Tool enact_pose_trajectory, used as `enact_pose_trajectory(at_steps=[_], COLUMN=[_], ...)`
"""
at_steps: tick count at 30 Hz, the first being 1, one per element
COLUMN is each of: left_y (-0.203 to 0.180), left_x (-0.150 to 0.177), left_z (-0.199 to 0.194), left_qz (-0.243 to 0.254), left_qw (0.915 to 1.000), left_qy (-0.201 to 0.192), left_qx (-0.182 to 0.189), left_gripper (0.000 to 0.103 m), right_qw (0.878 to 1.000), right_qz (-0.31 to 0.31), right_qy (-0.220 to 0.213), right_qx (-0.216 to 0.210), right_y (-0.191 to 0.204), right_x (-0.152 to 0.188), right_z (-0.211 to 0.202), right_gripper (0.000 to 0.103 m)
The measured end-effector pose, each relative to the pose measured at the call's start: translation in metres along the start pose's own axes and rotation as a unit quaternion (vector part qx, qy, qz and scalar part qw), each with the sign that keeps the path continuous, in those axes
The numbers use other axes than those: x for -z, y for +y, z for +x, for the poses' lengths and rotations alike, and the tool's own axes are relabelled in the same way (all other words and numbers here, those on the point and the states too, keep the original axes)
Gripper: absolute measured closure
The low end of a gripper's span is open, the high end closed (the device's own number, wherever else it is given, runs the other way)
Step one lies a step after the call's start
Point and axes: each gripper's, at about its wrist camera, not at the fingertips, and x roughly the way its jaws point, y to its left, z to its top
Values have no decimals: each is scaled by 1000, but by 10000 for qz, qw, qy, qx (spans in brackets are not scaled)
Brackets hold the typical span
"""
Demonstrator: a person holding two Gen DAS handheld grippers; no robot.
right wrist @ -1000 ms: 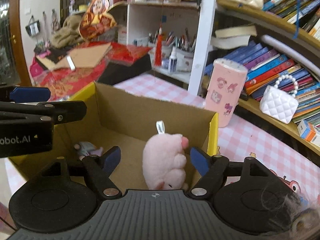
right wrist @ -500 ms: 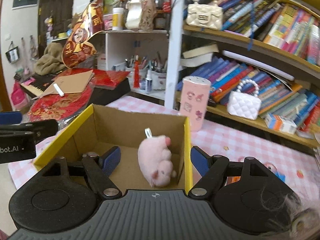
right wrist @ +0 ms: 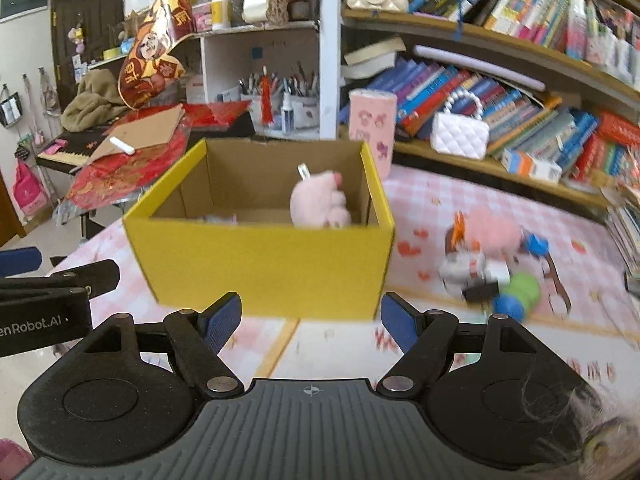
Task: Organize objects
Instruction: 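Withdraw both open tools from the box back toward the remaining toys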
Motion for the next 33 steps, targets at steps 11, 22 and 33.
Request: enact_pose_trajectory(at_steps=[11, 22, 33], left_y=[-12, -28, -74], left_x=[37, 54, 49], left_z=[-27, -29, -19], left_qz=[209, 311, 658], left_qw=[9993, 9963, 9904], left_qy=[263, 562, 586], left_qx=[192, 580, 1061], left_gripper=[14, 14, 14], right_qw=[9992, 9904, 9797], right_qz=[138, 948, 1334], right_qy=[206, 562, 640], right_qx=[323, 839, 1349], right_y=[6, -27, -69], right_x=[48, 73, 83], right_z=[-37, -52, -61], right_gripper=[27, 26, 25])
